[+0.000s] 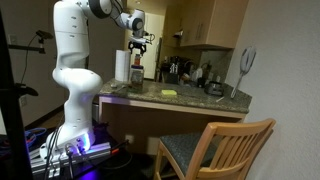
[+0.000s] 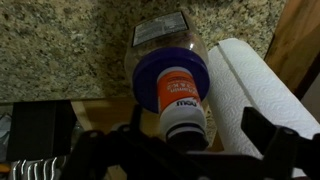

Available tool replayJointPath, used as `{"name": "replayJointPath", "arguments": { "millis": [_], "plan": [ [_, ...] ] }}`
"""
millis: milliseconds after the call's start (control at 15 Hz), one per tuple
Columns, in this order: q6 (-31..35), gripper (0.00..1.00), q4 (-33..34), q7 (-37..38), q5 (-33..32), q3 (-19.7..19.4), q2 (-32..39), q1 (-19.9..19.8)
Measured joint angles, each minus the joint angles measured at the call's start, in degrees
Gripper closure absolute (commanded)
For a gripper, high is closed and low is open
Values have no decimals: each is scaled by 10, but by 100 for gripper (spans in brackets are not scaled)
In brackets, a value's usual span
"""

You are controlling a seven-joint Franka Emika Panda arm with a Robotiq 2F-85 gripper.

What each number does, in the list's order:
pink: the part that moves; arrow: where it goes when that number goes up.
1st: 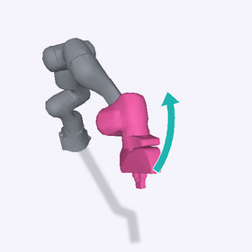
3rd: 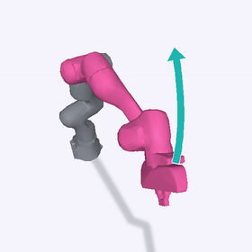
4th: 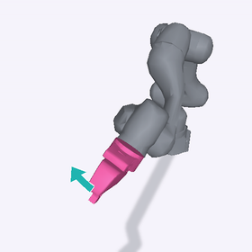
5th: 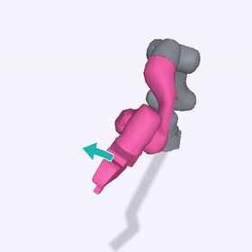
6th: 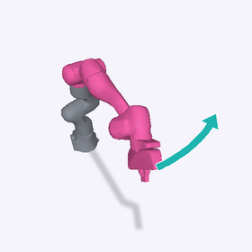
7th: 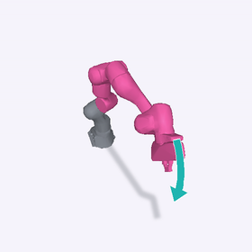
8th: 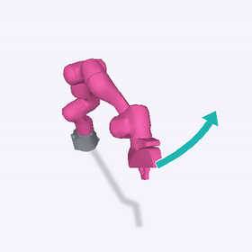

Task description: Remove the white bottle from the top of the container and set it down on the right side of the countertop

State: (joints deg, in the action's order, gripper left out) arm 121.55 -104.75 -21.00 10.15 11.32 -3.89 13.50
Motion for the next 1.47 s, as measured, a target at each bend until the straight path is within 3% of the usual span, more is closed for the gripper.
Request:
{"name": "replayJointPath", "arguments": {
  "millis": [1467],
  "plan": [
    [53,0,-10,17,27,5,17,1]
  ]
}}
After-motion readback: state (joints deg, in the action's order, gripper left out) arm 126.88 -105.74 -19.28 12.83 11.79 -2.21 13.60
